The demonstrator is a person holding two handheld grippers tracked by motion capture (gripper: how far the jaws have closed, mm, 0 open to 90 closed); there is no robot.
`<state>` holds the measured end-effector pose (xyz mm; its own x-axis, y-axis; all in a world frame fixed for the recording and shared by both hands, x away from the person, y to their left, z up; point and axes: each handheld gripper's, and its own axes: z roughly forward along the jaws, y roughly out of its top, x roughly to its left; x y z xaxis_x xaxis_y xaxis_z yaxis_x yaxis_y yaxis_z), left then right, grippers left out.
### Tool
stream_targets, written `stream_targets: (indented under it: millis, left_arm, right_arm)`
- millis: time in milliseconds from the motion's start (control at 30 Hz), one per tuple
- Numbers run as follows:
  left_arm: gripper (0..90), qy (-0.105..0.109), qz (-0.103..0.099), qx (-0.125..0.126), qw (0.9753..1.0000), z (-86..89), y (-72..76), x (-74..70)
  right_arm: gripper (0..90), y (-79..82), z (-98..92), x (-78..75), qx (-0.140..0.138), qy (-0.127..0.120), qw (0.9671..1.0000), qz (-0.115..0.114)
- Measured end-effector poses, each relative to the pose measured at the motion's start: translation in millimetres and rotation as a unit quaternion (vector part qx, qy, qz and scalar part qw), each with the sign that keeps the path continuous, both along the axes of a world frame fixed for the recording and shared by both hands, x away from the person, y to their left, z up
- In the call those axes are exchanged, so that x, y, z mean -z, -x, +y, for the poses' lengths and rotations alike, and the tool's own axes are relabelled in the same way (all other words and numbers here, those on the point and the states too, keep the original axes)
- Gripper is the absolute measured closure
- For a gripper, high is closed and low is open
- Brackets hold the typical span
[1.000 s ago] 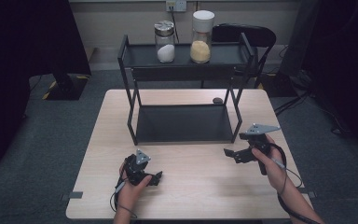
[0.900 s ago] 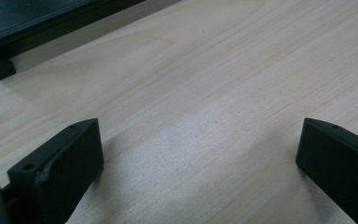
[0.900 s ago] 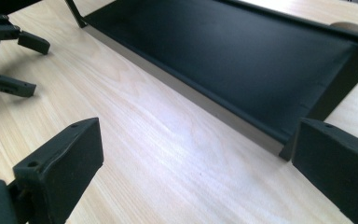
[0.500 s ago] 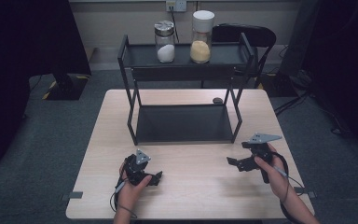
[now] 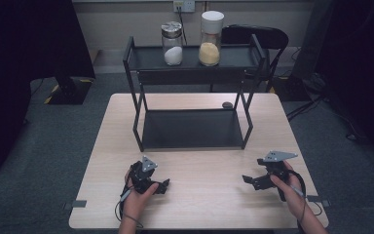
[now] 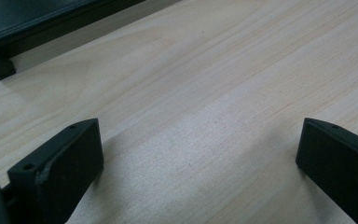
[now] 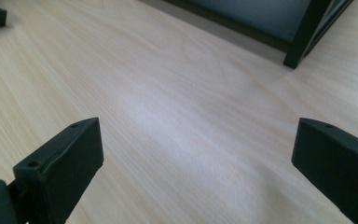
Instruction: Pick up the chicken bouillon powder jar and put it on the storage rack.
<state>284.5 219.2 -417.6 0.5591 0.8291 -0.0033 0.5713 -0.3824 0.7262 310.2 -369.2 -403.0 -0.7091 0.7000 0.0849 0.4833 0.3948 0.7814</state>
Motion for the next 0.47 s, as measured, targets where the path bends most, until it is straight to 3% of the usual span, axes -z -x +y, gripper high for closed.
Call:
stream_targets:
  millis: [233, 367, 467]
  left_arm:
    - [0.0, 0.000, 0.000, 0.000, 1.0000, 0.0, -0.1, 0.0]
    - [0.0, 0.000, 0.000, 0.000, 1.0000, 0.0, -0.1, -0.1]
    - [0.0, -0.001, 0.000, -0.001, 1.0000, -0.4, 0.3, -0.2]
  right_arm:
    - [1.3, 7.7, -6.9, 6.7, -0.004, 0.026, 0.9995, 0.015]
    - [1.2, 15.8, -5.0, 6.2, -0.003, 0.056, 0.9983, 0.014]
    - [0.9, 23.4, -8.5, 8.4, -0.007, 0.053, 0.9985, 0.009]
